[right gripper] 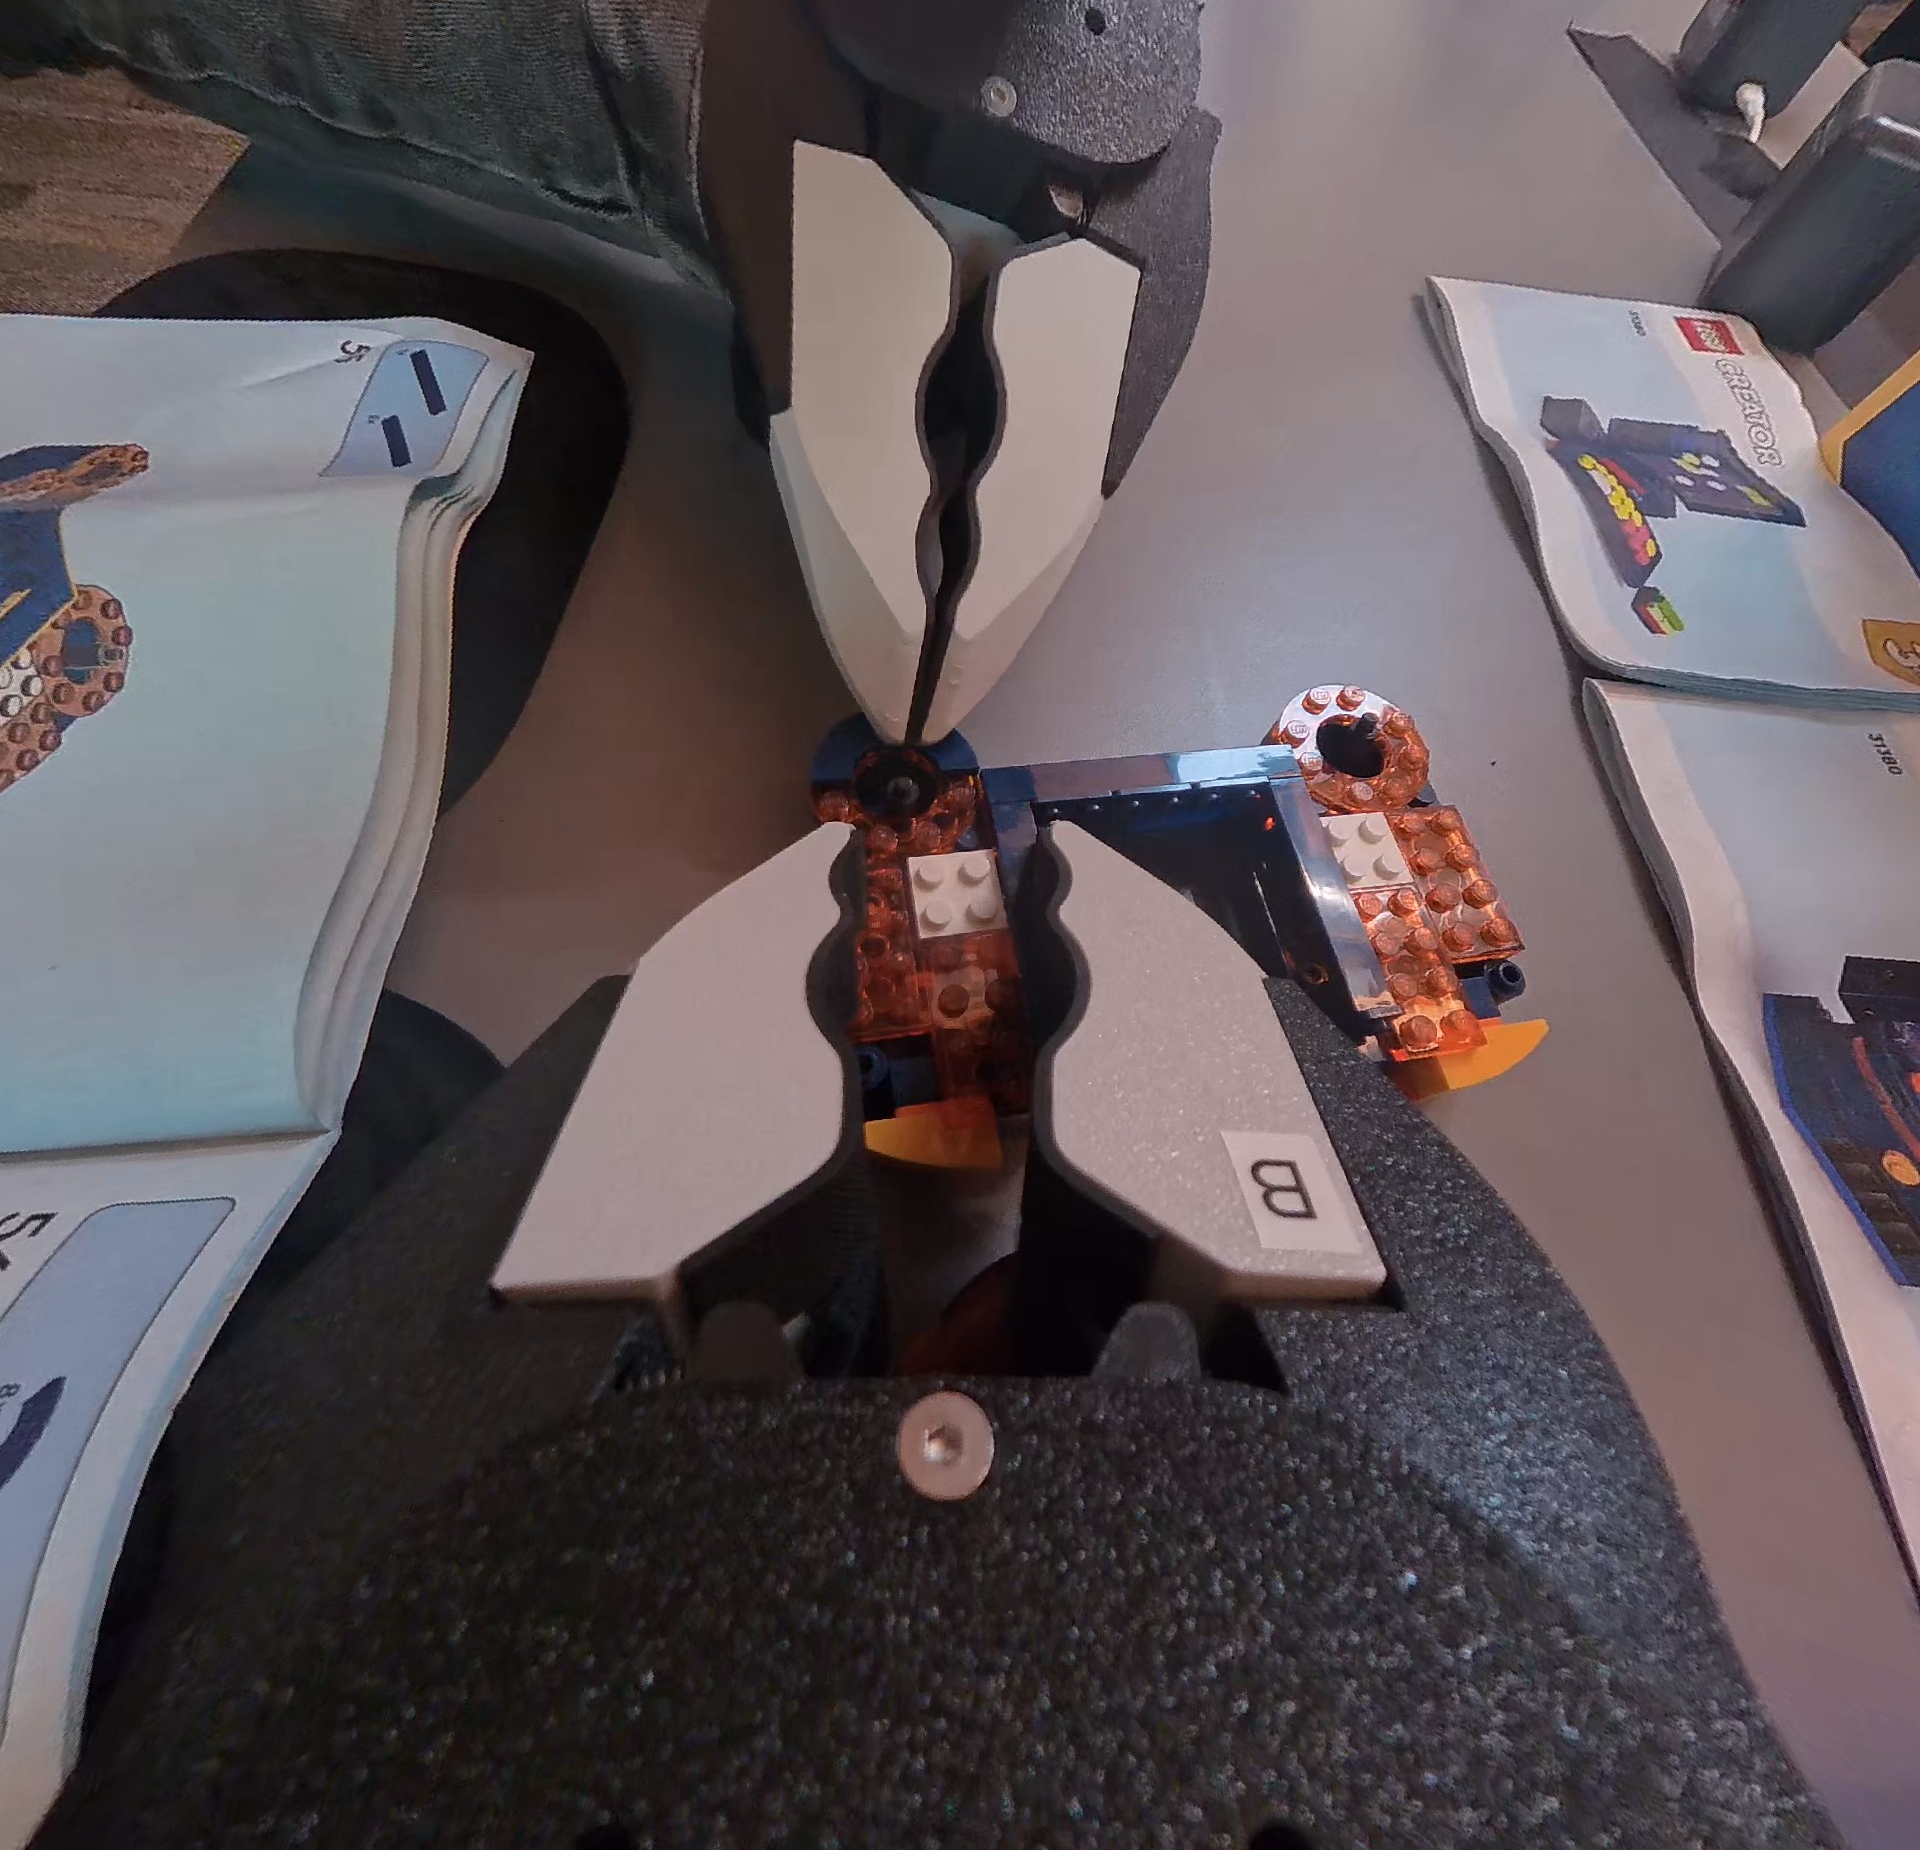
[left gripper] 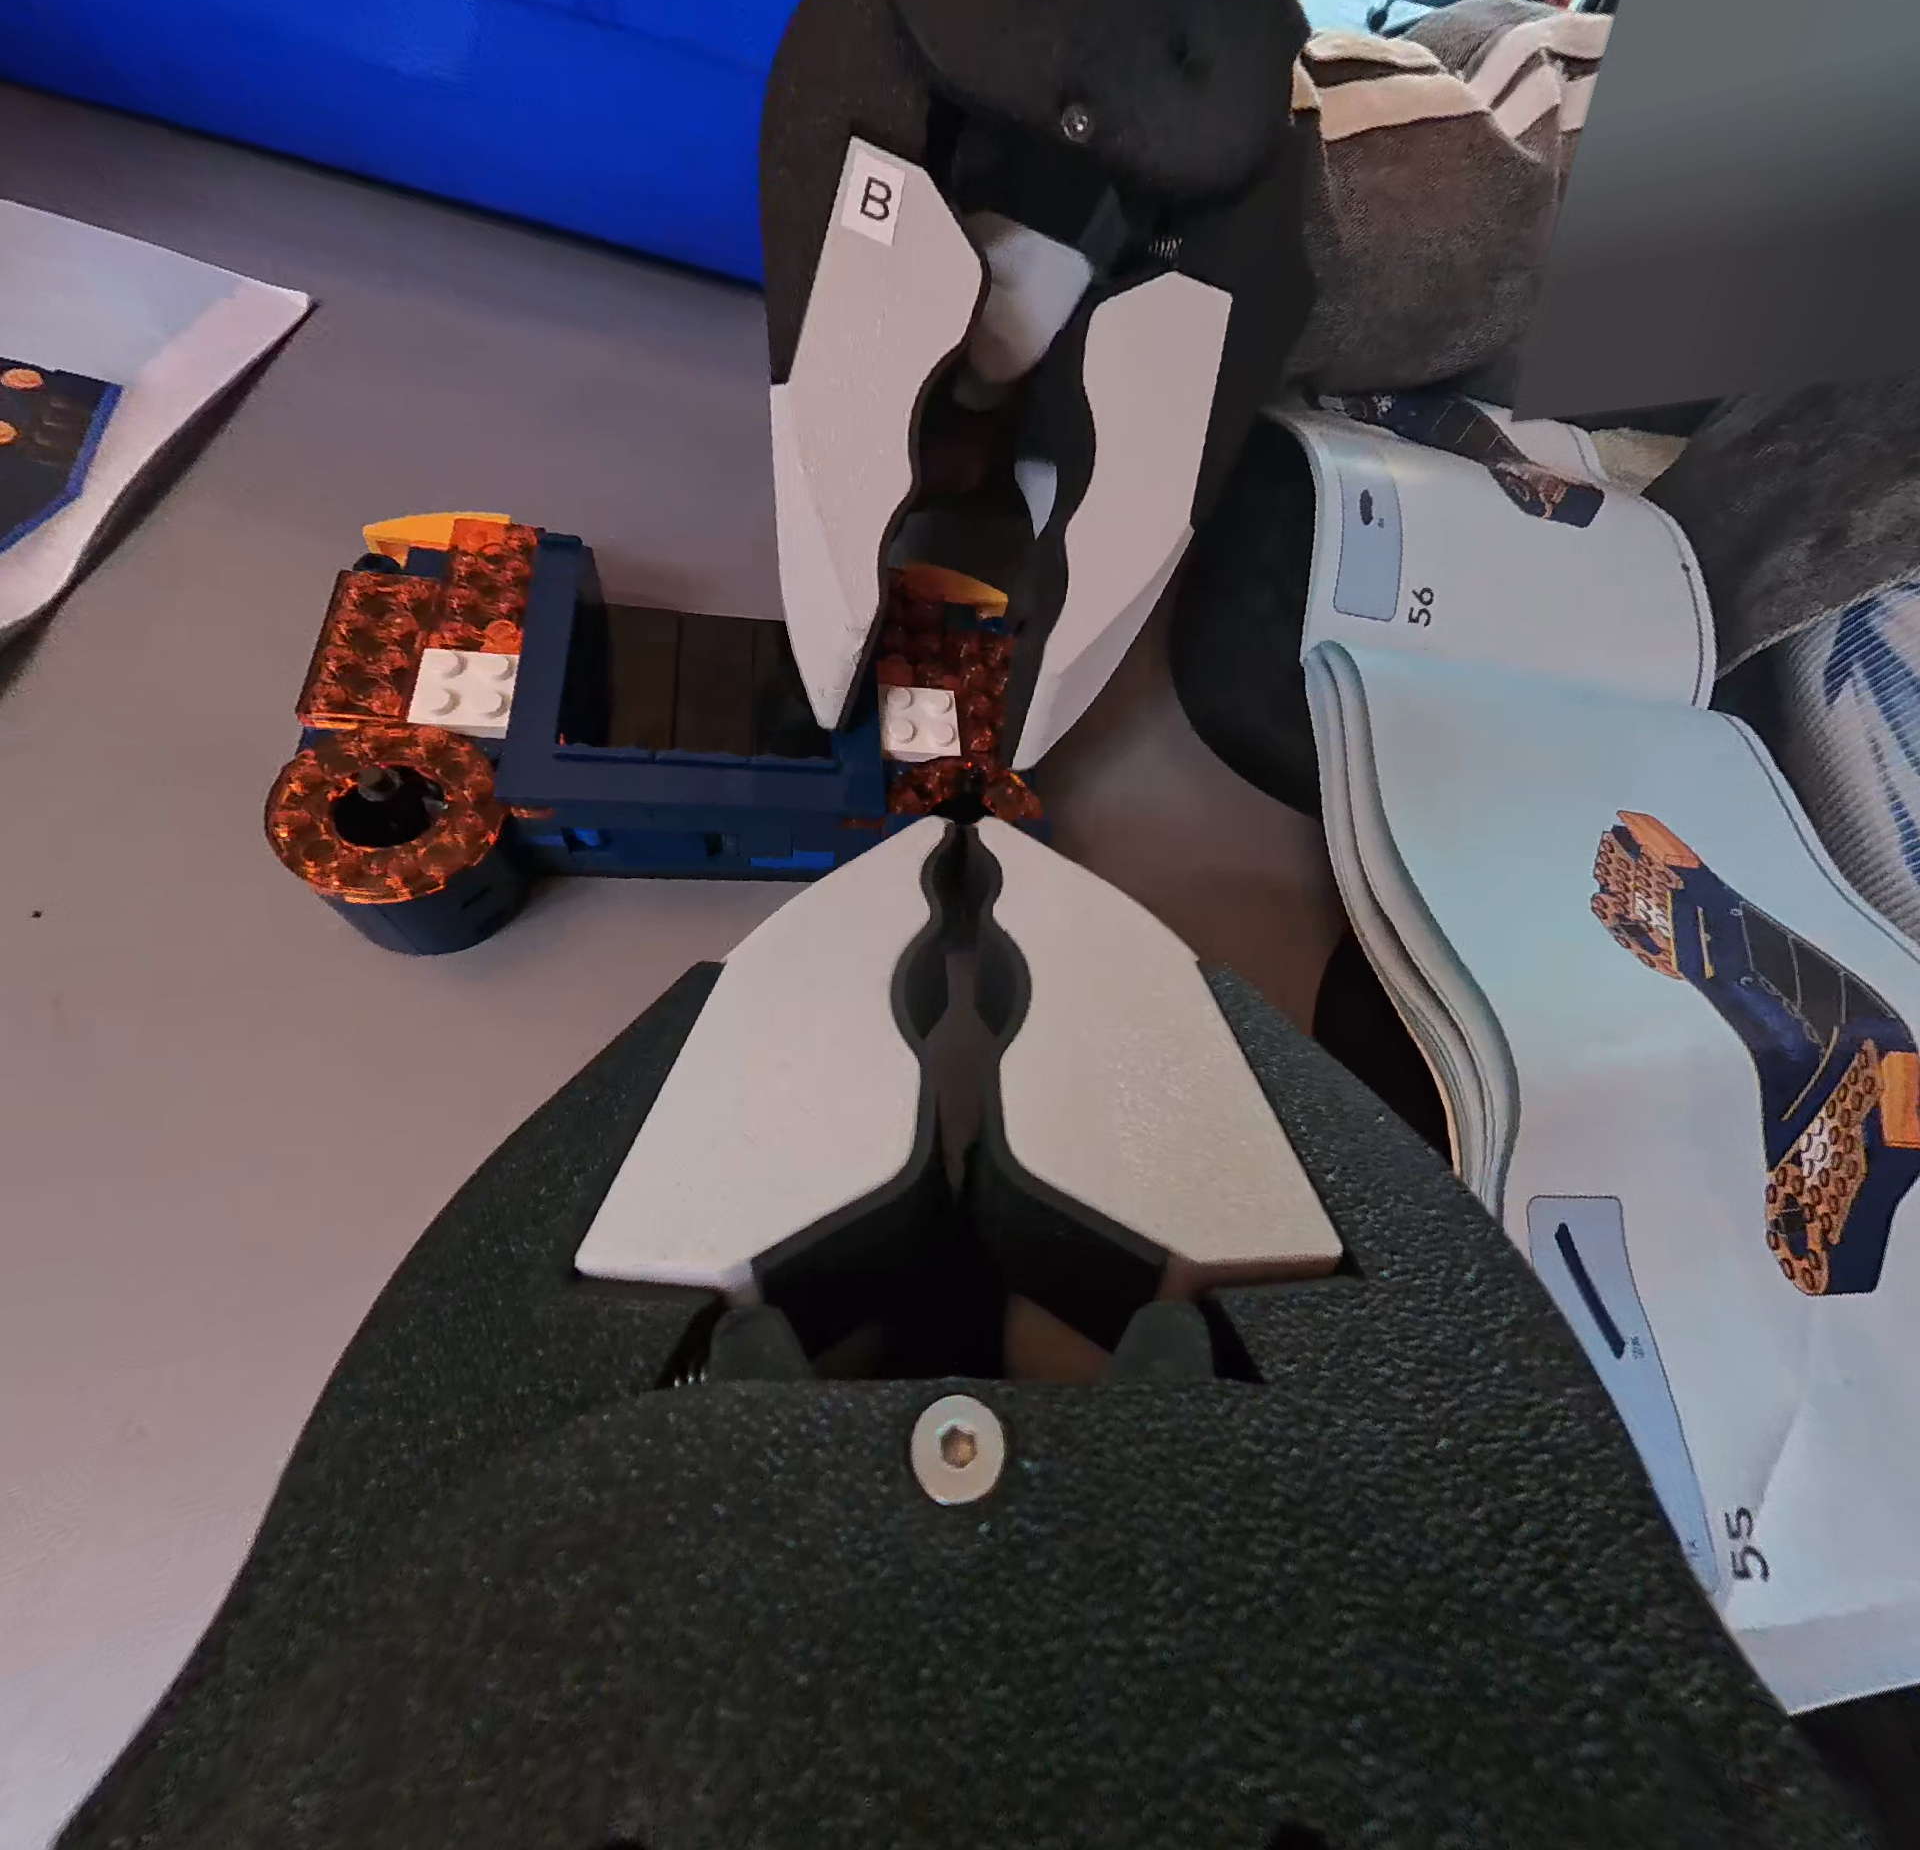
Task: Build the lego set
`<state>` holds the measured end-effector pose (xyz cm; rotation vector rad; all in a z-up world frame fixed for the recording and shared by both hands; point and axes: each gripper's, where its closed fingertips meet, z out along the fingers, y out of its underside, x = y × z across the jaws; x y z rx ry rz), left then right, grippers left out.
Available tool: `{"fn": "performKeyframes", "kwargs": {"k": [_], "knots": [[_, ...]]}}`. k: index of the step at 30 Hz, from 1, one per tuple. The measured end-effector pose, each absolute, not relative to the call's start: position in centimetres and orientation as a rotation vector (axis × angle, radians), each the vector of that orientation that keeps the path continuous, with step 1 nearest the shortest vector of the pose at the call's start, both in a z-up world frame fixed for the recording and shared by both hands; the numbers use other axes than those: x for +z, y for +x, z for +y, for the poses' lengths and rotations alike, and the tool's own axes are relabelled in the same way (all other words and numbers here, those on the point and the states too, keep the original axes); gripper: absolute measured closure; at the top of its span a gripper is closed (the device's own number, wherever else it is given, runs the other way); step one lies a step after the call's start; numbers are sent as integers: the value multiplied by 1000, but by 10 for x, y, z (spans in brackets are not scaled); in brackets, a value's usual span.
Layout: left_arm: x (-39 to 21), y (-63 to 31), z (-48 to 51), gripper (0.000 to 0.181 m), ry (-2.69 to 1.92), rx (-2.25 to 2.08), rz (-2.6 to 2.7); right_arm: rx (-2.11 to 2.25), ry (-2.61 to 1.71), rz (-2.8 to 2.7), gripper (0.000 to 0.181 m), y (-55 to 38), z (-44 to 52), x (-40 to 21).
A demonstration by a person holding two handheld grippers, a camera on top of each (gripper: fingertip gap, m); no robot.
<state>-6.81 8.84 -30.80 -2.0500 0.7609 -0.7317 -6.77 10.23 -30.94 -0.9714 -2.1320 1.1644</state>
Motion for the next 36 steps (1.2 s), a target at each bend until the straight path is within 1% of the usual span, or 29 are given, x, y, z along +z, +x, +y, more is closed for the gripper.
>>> {"fn": "performKeyframes", "kwargs": {"k": [5,9,14,22,27,36], "knots": [[-307,-68,88,181,-2052,-807,749,1165,-972,-2132,150,-68,102,-309],[-303,-78,96,181,-2044,-783,660,1166,-974,-2132,150,-68,102,-309],[-308,-75,94,181,-2073,-781,684,1165,-966,-2134,150,-67,102,-309],[-309,-75,95,181,-2045,-646,739,1169,-970,-2136,150,-67,102,-309],[-309,-75,95,179,-2041,-622,748,1168,-969,-2136,150,-67,102,-309],[-310,-75,95,181,-2058,-559,752,1166,-966,-2135,150,-67,102,-309]]}}
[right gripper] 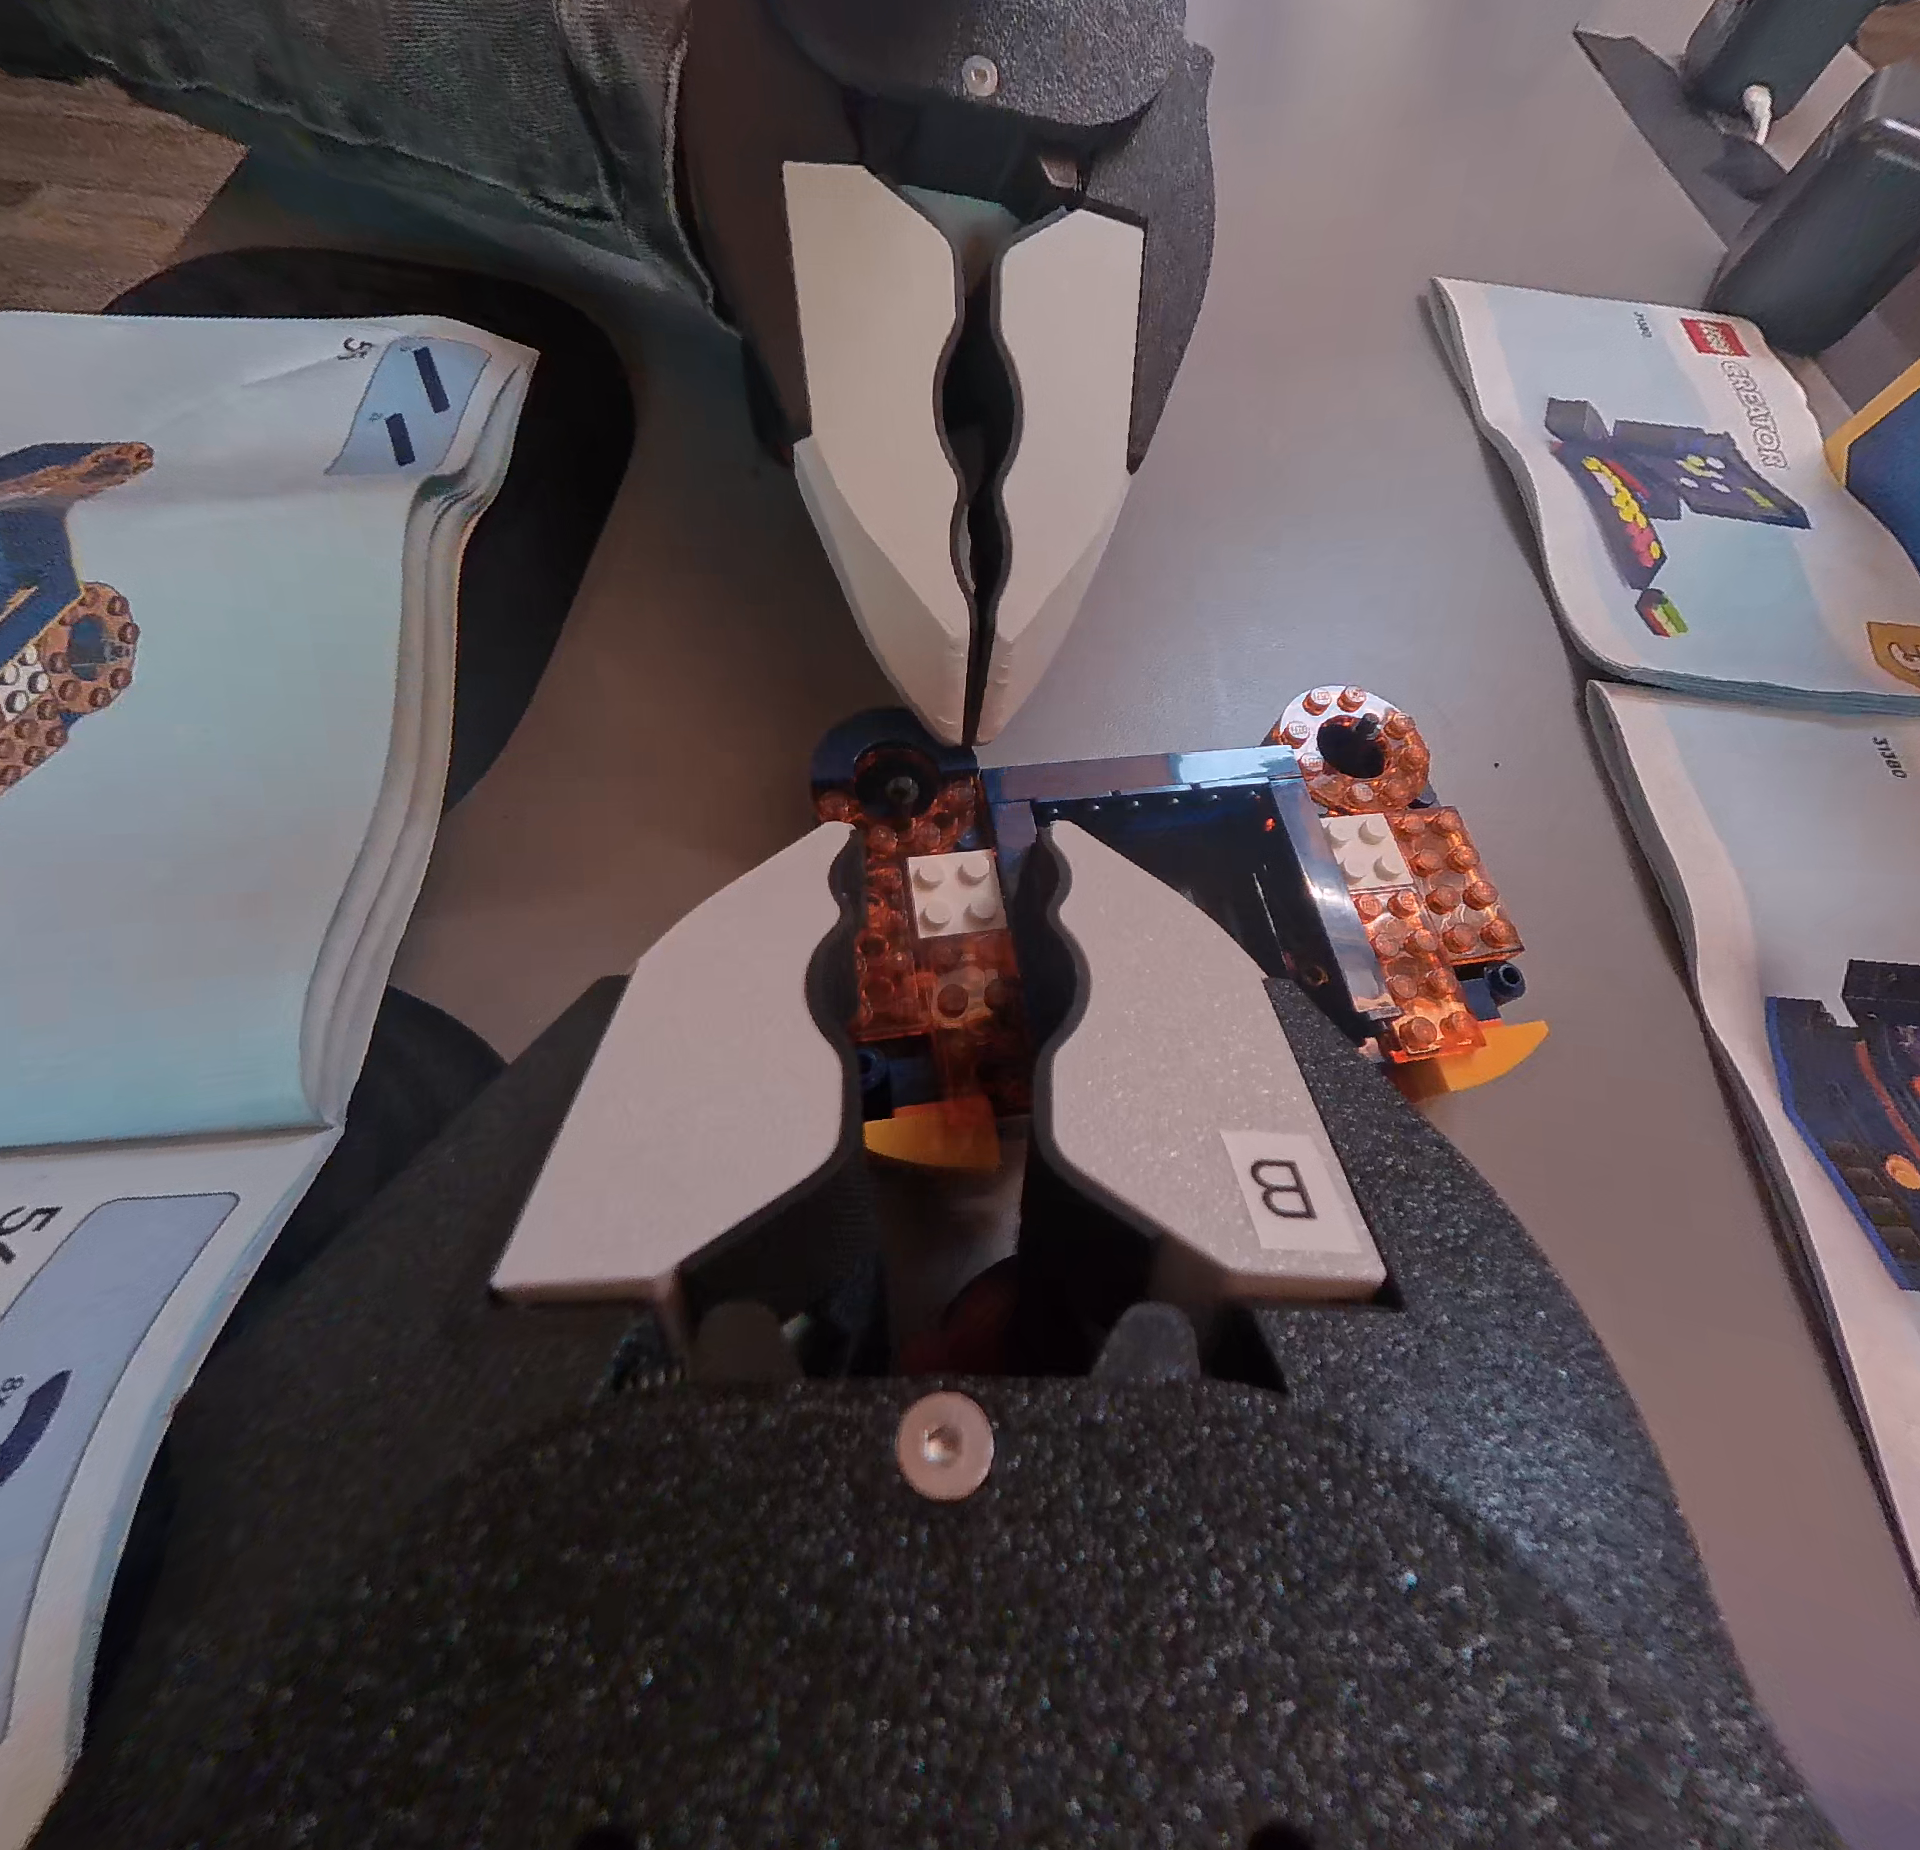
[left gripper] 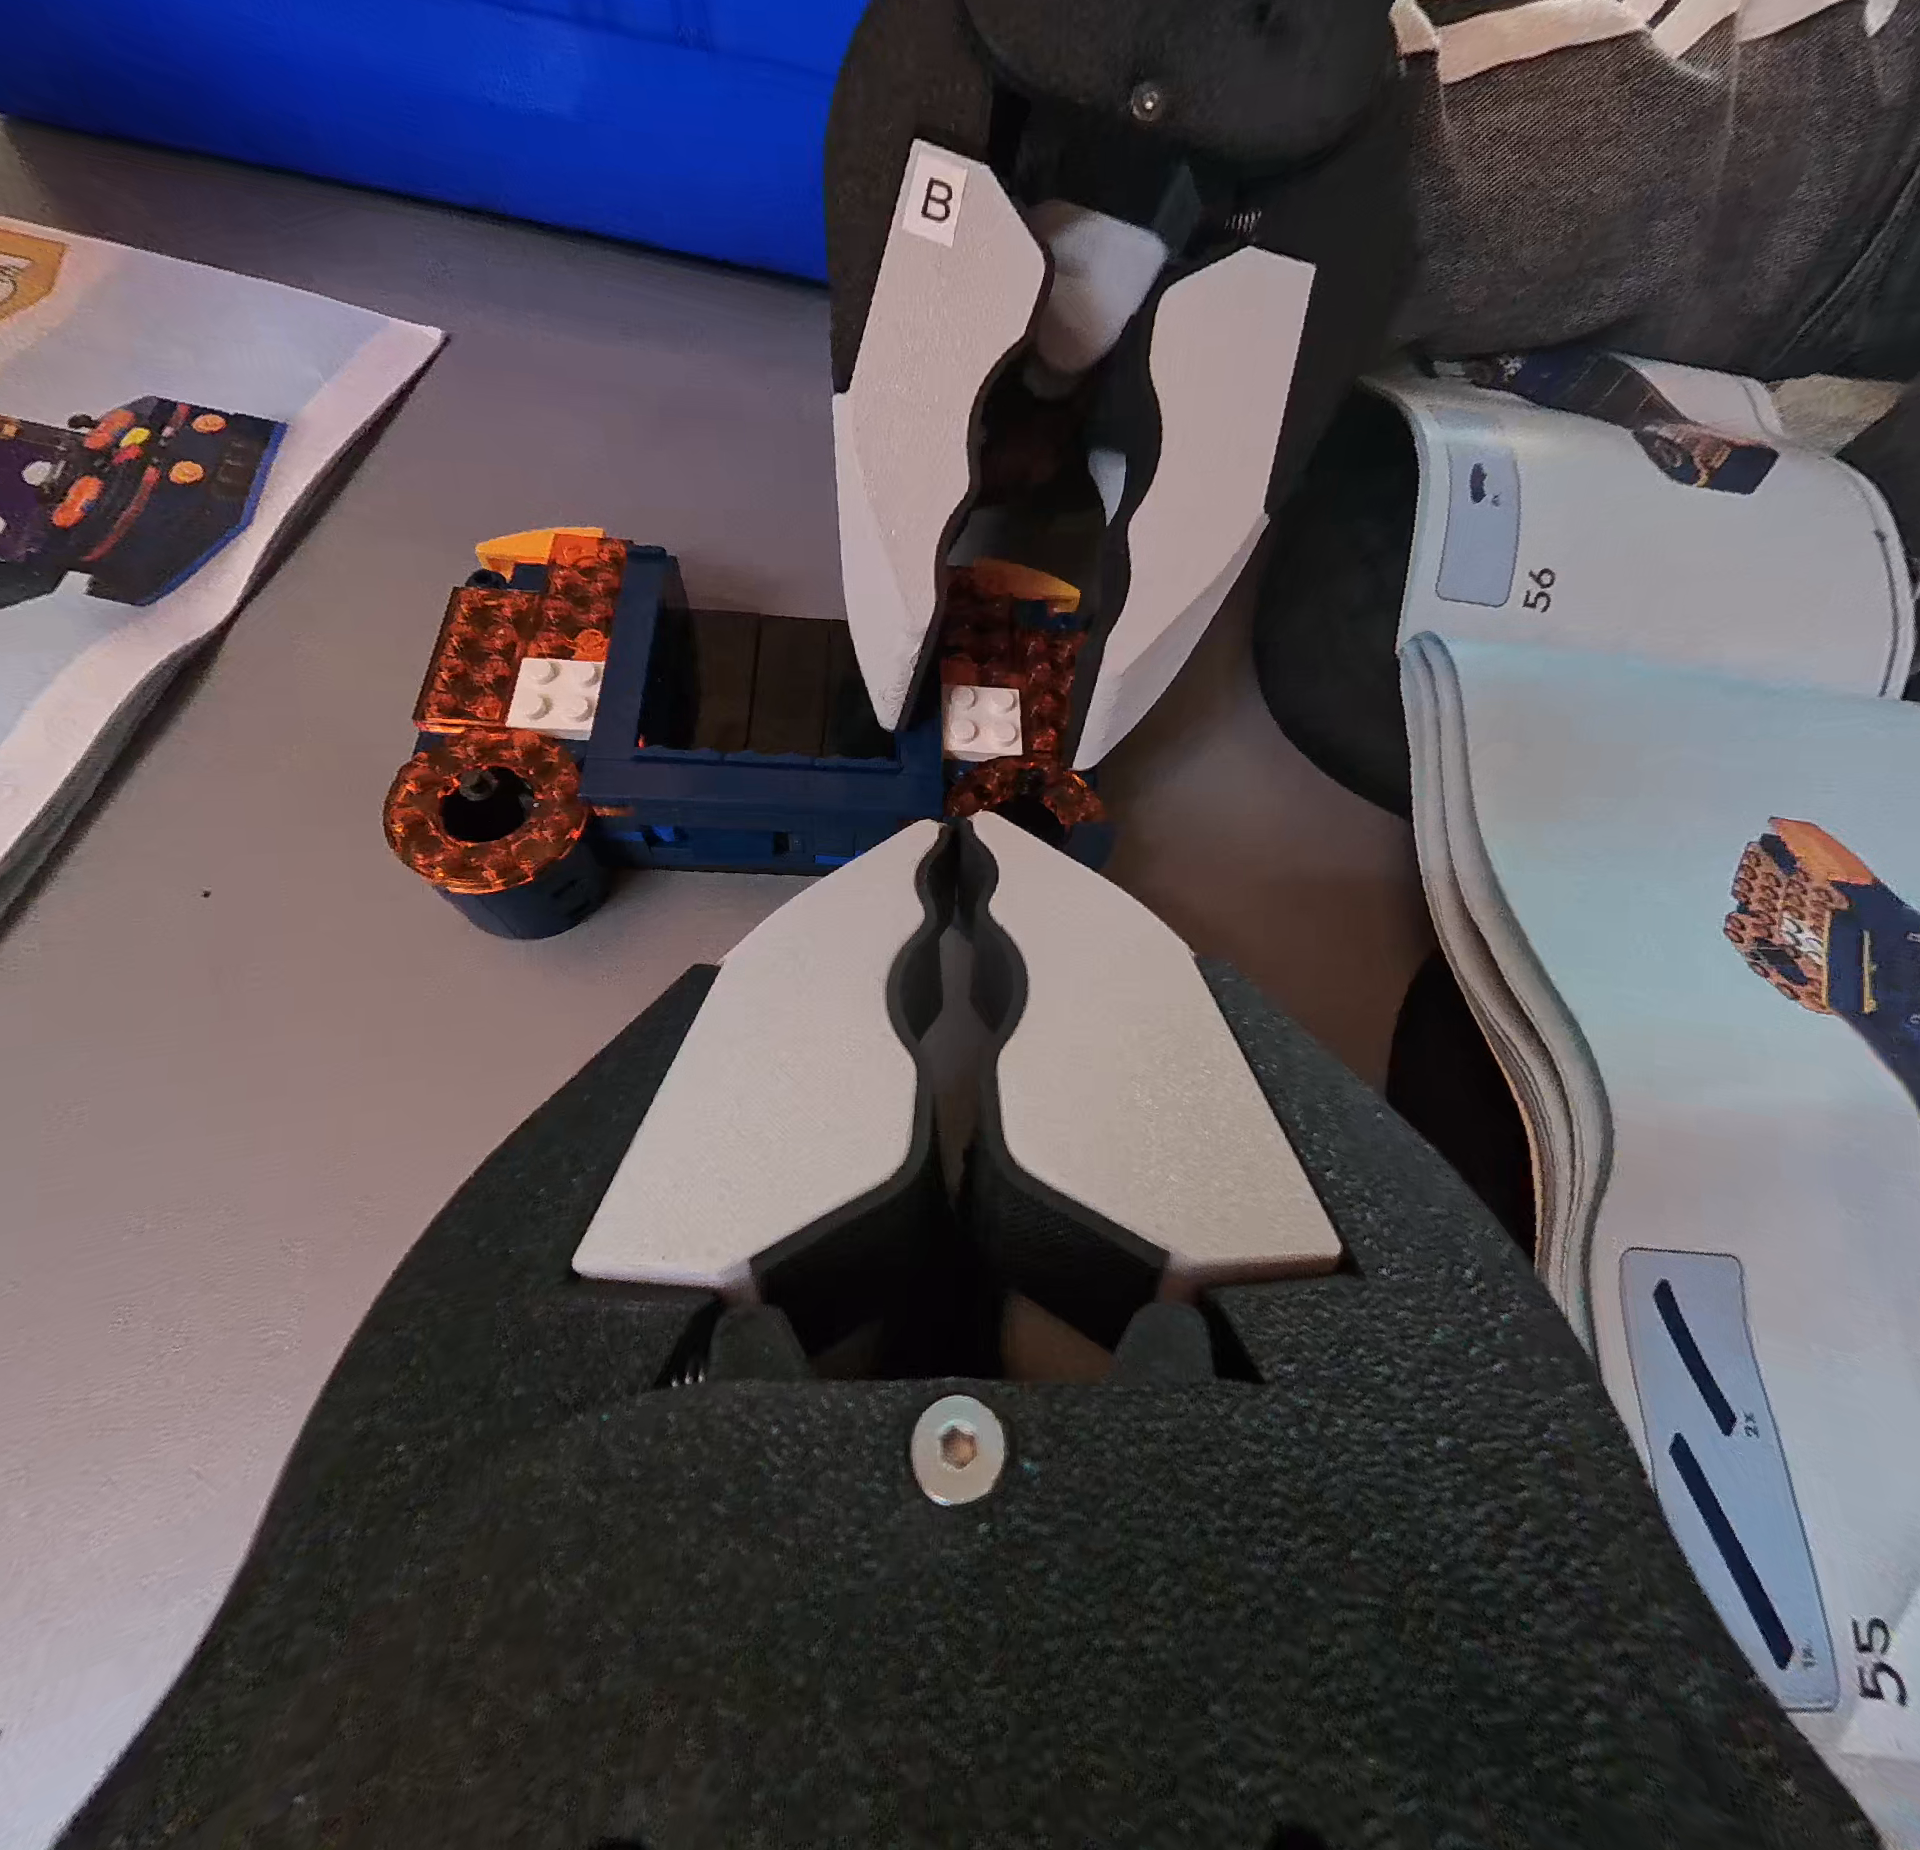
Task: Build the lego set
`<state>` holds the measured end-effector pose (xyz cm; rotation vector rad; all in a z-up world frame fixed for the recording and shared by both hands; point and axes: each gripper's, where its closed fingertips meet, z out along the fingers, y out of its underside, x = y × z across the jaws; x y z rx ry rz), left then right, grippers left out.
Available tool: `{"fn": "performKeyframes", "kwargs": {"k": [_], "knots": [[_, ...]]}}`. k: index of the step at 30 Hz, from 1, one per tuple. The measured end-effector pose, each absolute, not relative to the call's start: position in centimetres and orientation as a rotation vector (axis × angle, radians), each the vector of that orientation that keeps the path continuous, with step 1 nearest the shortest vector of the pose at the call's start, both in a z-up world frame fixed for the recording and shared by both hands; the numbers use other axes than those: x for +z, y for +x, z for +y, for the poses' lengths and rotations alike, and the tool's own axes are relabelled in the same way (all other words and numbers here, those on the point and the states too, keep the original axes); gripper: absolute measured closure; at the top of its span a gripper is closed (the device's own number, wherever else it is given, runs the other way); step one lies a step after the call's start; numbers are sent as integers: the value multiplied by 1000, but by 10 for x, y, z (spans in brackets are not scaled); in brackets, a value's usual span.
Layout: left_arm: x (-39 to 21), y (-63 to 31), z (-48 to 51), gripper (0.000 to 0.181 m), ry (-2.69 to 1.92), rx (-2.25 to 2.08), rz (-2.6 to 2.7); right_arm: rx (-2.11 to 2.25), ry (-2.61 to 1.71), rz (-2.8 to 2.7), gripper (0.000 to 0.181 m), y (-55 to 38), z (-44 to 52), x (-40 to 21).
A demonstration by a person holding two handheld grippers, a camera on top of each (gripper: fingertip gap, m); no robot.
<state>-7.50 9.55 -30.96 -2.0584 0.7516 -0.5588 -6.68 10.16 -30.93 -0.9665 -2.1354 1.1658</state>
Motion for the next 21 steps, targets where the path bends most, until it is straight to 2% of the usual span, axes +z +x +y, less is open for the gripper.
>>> {"fn": "performKeyframes", "kwargs": {"k": [7,11,21], "knots": [[-307,-76,95,181,-2041,-632,709,1164,-965,-2134,150,-67,102,-309],[-281,-82,93,181,-1859,-691,664,1166,-966,-2134,151,-67,102,-309],[-300,-71,78,181,-1907,-629,896,1171,-974,-2133,152,-67,102,-309]]}}
